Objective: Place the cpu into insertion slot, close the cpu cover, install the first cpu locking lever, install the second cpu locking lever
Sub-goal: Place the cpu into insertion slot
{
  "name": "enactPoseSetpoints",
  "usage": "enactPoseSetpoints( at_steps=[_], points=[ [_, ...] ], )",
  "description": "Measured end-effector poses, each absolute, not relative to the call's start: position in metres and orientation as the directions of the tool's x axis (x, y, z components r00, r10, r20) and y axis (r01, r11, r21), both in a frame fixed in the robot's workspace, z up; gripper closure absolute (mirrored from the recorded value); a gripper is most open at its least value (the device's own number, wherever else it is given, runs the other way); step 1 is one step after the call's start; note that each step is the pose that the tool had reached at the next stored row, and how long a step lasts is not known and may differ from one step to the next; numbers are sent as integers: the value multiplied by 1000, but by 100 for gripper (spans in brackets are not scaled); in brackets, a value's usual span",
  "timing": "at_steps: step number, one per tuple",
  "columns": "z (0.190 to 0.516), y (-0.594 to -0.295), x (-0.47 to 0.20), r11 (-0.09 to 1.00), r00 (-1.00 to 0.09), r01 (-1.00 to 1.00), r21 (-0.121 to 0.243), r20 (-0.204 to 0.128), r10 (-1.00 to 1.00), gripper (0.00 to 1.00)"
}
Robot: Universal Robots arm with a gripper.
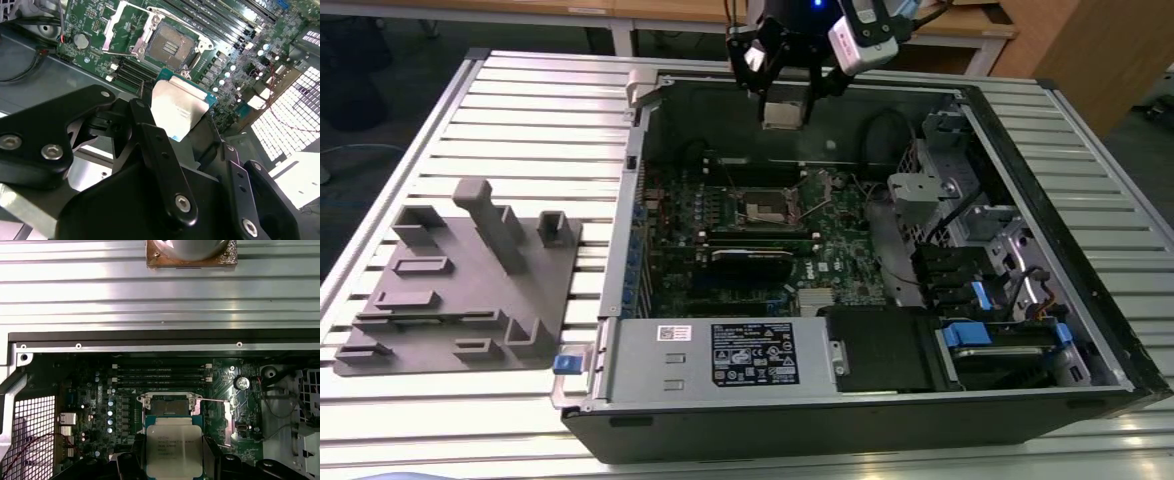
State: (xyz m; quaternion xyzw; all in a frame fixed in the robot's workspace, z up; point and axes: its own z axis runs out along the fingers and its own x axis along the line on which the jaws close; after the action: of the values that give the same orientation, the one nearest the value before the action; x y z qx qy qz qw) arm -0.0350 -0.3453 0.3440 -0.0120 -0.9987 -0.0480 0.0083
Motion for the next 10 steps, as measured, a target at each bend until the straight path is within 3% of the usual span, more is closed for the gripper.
enactPoseSetpoints(
  at_steps=[10],
  points=[
    [342, -346, -35, 994, -1000, 24, 107, 17, 22, 46]
  ],
)
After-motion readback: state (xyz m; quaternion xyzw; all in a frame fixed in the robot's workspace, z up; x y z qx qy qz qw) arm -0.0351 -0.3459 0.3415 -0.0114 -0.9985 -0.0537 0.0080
